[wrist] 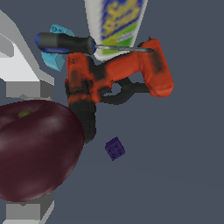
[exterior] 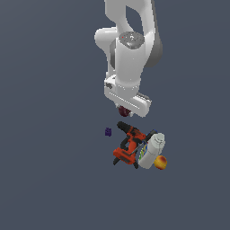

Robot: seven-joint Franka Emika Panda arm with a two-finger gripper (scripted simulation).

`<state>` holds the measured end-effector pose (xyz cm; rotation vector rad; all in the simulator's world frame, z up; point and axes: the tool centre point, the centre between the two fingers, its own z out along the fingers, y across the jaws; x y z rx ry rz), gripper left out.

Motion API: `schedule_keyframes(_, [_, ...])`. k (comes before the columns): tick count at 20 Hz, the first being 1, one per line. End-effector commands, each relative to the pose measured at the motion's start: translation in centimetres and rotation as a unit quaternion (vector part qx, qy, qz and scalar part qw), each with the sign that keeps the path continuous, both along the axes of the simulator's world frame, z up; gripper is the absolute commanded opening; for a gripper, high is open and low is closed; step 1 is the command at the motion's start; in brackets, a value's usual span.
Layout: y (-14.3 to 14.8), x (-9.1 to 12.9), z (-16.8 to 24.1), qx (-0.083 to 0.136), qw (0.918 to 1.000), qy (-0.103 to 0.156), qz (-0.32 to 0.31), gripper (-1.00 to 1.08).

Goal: Pick up a designated object from a clutter of objects.

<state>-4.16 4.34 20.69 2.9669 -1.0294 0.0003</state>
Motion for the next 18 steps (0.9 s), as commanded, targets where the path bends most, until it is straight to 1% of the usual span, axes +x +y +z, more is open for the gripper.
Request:
schedule_keyframes(1, [1.0, -0.8, 2.6, -0.001, 1.0, 0.0, 0.0, -1.0])
schedule_keyframes(10, [4.2, -3.0, 11.0, -0.001, 1.0, 0.0, 0.0, -1.0])
schedule_keyframes(18, [6.3, -4.2, 16.0, 0.0, 1.0, 0.0, 0.0, -1.0])
